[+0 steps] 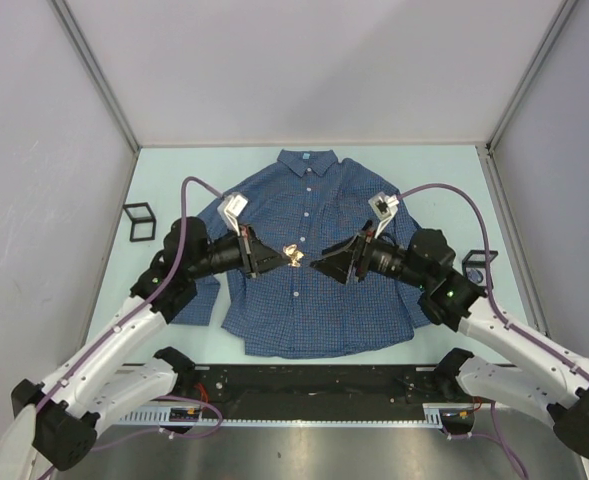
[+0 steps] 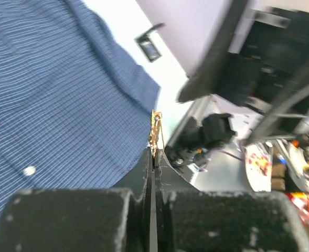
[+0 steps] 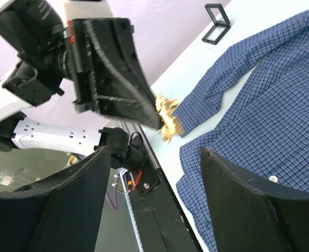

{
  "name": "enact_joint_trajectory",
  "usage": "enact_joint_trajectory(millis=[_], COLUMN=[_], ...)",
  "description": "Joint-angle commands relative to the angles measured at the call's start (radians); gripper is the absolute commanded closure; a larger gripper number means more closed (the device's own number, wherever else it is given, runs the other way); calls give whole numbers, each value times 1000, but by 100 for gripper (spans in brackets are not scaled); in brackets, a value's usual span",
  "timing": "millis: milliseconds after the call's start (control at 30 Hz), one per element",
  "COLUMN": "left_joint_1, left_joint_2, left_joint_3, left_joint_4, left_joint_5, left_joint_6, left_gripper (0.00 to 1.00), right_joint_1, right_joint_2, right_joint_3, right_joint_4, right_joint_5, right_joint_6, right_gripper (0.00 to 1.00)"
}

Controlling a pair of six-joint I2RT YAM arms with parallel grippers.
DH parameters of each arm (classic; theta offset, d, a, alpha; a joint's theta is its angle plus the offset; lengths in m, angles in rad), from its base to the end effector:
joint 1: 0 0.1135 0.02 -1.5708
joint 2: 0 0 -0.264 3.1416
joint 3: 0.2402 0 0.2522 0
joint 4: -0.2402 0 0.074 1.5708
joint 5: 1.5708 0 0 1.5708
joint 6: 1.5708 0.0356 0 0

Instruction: Remove the brooch from the garment

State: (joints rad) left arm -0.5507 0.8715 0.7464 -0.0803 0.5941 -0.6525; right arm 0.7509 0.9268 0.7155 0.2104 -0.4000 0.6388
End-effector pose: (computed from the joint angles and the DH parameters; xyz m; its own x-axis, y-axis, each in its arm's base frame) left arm 0.1616 -0.1226 0.3234 -0.6849 -0.1698 -0.7086 0.6101 0.3980 -0.6851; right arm 0.1517 0.1605 0.3318 -0.5450 0.2426 -0.8026 -0.7327 0.3276 0.5965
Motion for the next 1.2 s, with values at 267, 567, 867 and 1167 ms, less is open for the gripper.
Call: enact_joint_trajectory(millis=[267, 567, 867, 1167], left_joint_1=[257, 445, 523, 632], left_joint_2=[170, 491, 779, 969], left_joint_3=[343, 409, 364, 401], left_joint_4=[-732, -636, -215, -66], left_joint_5=[-817, -1189, -1488, -1491], left_joint_6=[166, 287, 660, 790], left_gripper=[100, 100, 100, 100], right_joint_1=[-24, -36, -15, -10], right_joint_2=[0, 10, -77, -114], right_joint_3=[-42, -48, -57, -88], right_joint_4=[-221, -198, -206, -278], right_joint_5=[147, 184, 230, 276], right_joint_6=[-168, -267, -317, -329], right_gripper=[26, 28, 28, 28])
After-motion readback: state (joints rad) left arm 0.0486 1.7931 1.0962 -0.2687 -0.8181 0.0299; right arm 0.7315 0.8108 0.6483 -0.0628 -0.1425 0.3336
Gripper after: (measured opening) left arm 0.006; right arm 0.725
